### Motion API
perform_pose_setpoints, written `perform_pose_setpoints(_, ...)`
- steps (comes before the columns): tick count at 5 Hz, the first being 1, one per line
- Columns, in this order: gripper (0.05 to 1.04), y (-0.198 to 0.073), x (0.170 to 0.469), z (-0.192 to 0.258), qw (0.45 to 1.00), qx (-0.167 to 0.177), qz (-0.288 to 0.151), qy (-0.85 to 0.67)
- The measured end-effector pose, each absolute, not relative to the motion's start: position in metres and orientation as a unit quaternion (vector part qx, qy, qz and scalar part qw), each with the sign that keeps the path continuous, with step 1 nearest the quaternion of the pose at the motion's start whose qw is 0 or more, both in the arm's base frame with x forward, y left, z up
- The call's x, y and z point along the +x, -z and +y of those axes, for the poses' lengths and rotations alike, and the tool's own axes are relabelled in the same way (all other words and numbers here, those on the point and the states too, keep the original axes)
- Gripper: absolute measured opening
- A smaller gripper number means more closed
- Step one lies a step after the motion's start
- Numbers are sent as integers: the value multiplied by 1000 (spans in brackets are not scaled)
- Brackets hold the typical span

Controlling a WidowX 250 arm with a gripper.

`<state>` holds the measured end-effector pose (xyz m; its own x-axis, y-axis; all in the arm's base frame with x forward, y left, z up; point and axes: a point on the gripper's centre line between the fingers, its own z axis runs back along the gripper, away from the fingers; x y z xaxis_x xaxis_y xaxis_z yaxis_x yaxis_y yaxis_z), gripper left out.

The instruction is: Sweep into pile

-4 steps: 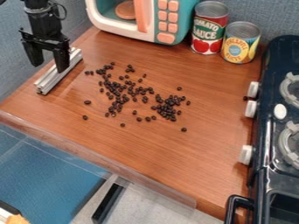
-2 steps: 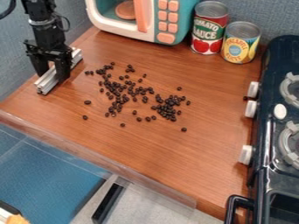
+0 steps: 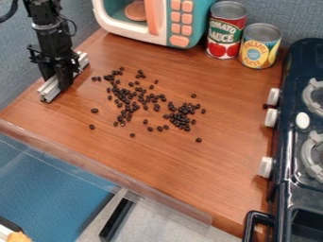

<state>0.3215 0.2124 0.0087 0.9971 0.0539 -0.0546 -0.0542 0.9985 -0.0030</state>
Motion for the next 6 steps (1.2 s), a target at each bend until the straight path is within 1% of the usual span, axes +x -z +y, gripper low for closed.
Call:
perform_pose_setpoints(1,381,-9,319,205,999,0,29,-13)
perform_pose_setpoints(3,381,-7,320,175,999,-26,36,-4)
perform_pose_setpoints(4,381,-7,327,153,998,-39,43,3)
perform_pose_setpoints(5,381,-8,332,140,998,-46,43,-2)
perform_pose_setpoints(6,381,-7,332,123,998,-45,36,8)
